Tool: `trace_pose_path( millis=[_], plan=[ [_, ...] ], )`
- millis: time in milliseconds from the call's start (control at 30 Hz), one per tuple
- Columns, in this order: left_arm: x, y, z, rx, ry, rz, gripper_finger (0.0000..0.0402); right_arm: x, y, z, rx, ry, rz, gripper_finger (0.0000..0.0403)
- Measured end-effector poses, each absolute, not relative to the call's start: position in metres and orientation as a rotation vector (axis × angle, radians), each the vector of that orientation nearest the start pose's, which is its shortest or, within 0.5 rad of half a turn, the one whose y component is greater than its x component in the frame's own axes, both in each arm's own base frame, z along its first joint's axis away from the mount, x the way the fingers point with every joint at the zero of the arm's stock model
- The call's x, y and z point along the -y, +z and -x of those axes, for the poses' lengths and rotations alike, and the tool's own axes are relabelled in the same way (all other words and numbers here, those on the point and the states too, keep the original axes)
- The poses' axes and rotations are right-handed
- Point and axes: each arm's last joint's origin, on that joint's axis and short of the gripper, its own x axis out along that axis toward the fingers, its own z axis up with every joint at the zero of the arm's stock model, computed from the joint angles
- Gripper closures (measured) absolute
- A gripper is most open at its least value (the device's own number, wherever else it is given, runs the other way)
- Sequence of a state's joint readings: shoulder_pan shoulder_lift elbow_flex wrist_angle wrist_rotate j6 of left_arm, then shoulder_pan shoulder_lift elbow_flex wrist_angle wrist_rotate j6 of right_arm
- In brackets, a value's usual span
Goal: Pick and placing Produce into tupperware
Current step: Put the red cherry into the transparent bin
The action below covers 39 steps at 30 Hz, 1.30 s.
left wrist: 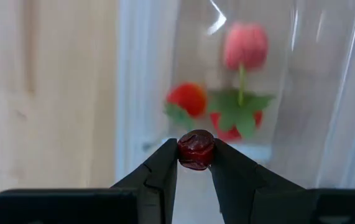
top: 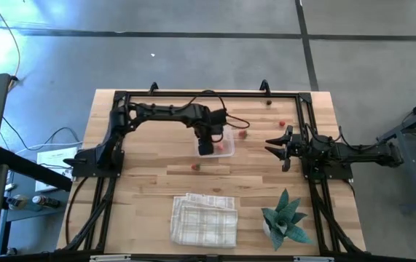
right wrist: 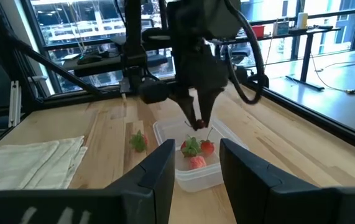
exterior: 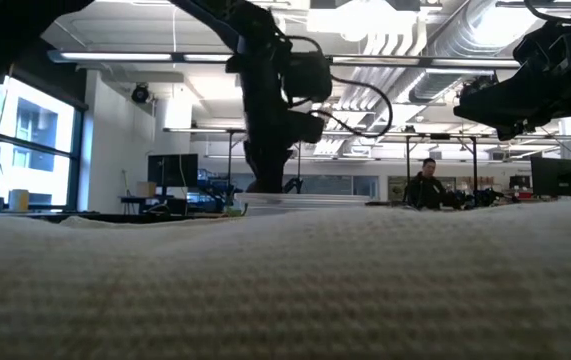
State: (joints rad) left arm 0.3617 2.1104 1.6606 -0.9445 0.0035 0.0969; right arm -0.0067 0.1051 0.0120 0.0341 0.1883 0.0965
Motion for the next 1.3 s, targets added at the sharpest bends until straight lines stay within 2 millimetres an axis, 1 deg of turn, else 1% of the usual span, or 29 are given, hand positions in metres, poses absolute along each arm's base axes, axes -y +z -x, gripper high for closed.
trace_pose_path(
  millis=[67,100,167,267,433,567,700,1000,1300],
  plan=[
    [-0.152,0.180,-0.389,-1.401,0.207,0.215,0.0318,0.006,0.163,-0.103,-0.049,-0.198,-0.091,0.0286],
    [-0.152,0.178,-0.391,-1.392,0.188,0.231,0.0318,0.006,0.163,-0.103,-0.049,-0.198,-0.091,0.0286],
    [-0.151,0.173,-0.392,-1.404,0.179,0.238,0.0318,0.006,0.163,-0.103,-0.050,-0.197,-0.091,0.0286],
    [-0.149,0.160,-0.395,-1.434,0.173,0.233,0.0318,0.006,0.163,-0.103,-0.049,-0.198,-0.091,0.0286],
    [-0.149,0.152,-0.394,-1.475,0.181,0.232,0.0318,0.006,0.162,-0.103,-0.052,-0.198,-0.091,0.0286],
    [-0.151,0.152,-0.395,-1.458,0.202,0.215,0.0318,0.006,0.162,-0.103,-0.057,-0.198,-0.090,0.0286],
    [-0.151,0.158,-0.397,-1.453,0.200,0.213,0.0318,0.006,0.162,-0.103,-0.055,-0.198,-0.090,0.0286],
    [-0.149,0.157,-0.394,-1.477,0.182,0.257,0.0318,0.006,0.162,-0.103,-0.056,-0.198,-0.090,0.0286],
    [-0.149,0.157,-0.396,-1.460,0.171,0.275,0.0318,0.006,0.162,-0.103,-0.056,-0.198,-0.090,0.0286]
  ],
)
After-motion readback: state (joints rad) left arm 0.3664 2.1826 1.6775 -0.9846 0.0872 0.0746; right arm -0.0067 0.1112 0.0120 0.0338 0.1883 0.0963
